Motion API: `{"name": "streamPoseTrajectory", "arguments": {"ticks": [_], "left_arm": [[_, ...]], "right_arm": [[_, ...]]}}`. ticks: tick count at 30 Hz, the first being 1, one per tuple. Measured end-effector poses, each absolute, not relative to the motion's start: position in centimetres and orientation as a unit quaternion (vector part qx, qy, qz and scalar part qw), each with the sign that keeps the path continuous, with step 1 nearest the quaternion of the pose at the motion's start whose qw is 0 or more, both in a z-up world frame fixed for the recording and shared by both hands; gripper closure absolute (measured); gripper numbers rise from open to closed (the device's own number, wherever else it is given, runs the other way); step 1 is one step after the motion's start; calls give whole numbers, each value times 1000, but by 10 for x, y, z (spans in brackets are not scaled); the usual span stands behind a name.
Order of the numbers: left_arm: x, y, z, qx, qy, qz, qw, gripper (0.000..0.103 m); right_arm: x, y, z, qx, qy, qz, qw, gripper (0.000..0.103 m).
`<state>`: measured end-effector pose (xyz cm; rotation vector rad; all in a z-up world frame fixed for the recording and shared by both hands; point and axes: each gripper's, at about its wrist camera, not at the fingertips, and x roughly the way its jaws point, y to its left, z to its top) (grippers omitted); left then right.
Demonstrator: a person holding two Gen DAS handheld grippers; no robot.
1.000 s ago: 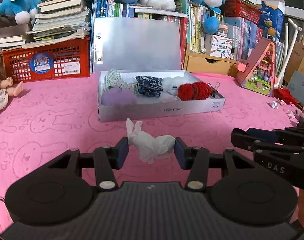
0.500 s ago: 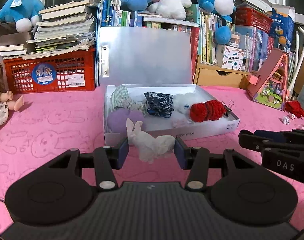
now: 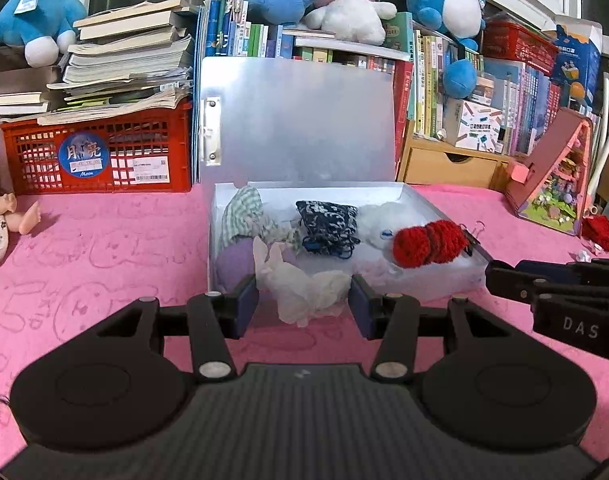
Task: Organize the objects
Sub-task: 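Carry the white tissue and black lid with both grippers into the white box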
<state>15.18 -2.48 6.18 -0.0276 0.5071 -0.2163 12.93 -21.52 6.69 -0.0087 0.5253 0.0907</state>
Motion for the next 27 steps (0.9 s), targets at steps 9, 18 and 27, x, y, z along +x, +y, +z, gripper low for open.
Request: {"name": "streamPoseTrajectory", "arguments": {"ticks": [9,18,27], "left_arm": [[180,-30,58,-10,257,-105,961,48],[209,-38,50,-18,278,-106,955,48],[231,-46,40,-11,295,-106,950,48]], "right_arm": [[159,-221,66,7,276,47,960,65],[189,-230,57,13,302,40,952,65],[215,-241,46,39,331,48,942,65]]}}
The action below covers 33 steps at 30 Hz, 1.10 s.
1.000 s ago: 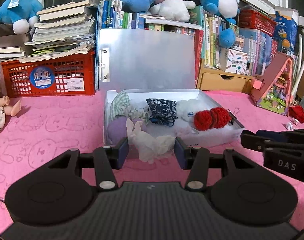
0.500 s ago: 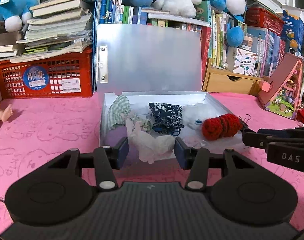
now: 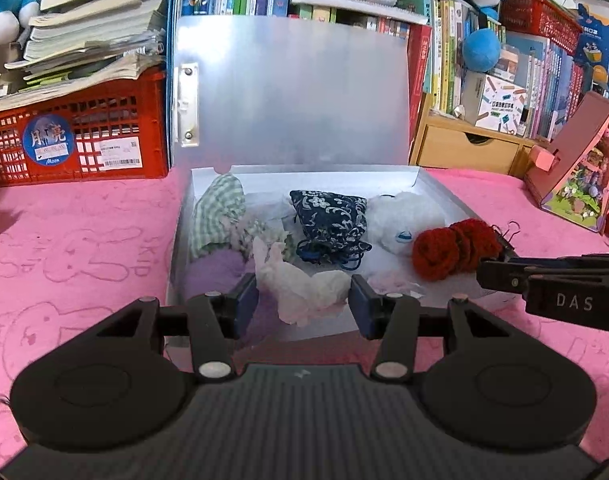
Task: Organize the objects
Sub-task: 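Carry the white tissue and black lid with both grippers into the white box, then lower and open both grippers to release the tissue and black lid in the box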
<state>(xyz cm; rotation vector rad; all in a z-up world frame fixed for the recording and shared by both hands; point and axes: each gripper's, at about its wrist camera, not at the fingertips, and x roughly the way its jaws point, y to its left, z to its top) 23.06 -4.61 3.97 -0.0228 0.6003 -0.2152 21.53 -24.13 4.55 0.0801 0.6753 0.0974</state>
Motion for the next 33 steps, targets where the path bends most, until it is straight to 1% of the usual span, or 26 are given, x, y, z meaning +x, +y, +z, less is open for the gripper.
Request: {"name": "streamPoseTrajectory", "arguments": {"ticks": [12,20,33], "left_arm": [[252,-56,33,20,293,-106,950,48],[283,-45,25,5,316,-85,945,48],[304,-45,22,2,321,-73,944,48]], "right_arm": [[240,-247,31,53,358,60,930,66],[255,-249,27,51,368,60,927,66],[279,-249,29,61,368,58,926,66]]}}
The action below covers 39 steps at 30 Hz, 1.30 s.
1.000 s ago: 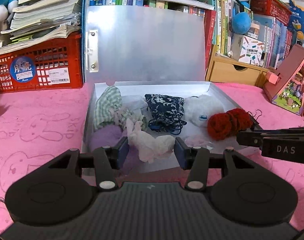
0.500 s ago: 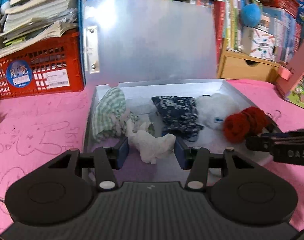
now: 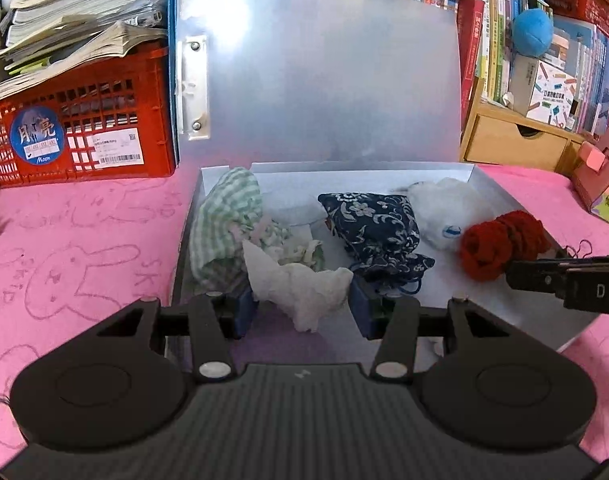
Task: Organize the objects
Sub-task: 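Lower and open both grippers to release the tissue and black lid in the box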
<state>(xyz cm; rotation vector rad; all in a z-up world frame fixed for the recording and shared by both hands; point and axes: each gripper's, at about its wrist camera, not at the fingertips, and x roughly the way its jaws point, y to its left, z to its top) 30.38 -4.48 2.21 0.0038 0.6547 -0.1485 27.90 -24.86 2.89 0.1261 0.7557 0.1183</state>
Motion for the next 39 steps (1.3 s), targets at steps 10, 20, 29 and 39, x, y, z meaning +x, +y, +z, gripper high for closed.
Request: {"name": "streamPoseTrajectory", "arguments": {"ticks": [10,20,29,39], "left_arm": [[299,-53,19,13,320,-88,943,48],[297,-60,15,22,321,-84,943,48],[295,-62,14,27,322,-84,942,46],[290,-66,15,15,326,-100,940,27]], "right_arm": [[281,-250,17,90,381,63,918,65],[281,-247,13,87,383,65,917,64],[278,-246,13,90,380,65,918,61],[274,-246,15,94,376,62,920,45]]}}
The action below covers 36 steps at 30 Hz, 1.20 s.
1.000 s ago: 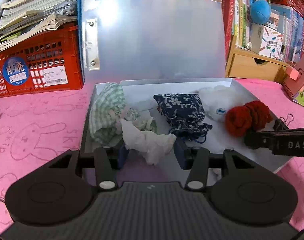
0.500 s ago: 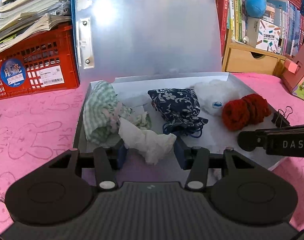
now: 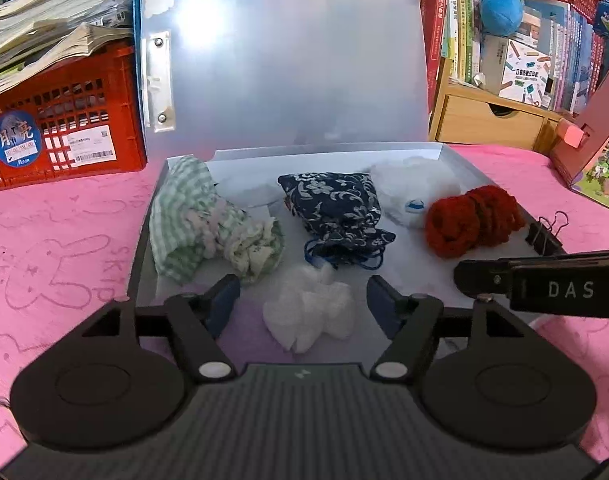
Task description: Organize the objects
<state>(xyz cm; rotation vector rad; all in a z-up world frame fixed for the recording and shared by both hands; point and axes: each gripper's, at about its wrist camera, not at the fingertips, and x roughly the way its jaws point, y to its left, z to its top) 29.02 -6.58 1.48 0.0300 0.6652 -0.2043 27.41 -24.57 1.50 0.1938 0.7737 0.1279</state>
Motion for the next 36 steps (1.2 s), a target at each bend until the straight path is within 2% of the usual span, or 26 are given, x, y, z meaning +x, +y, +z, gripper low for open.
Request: {"name": "streamPoseTrajectory", "arguments": {"ticks": [5,11,24,36], "left_arm": [[288,-66,16,15,326,-102,940,27],[282,-66,21,11,322,-107,941,19],[264,-64,40,19,303,-93,948,7],[231,-50,59,14,295,-83,952,6]], "right_arm": [[270,-246,21,93,369,63,922,41],[262,-244,28,82,358,64,928,36],[243,-244,47,69,326,48,942,16],[213,-247,65,71,303,48,949,9]]}}
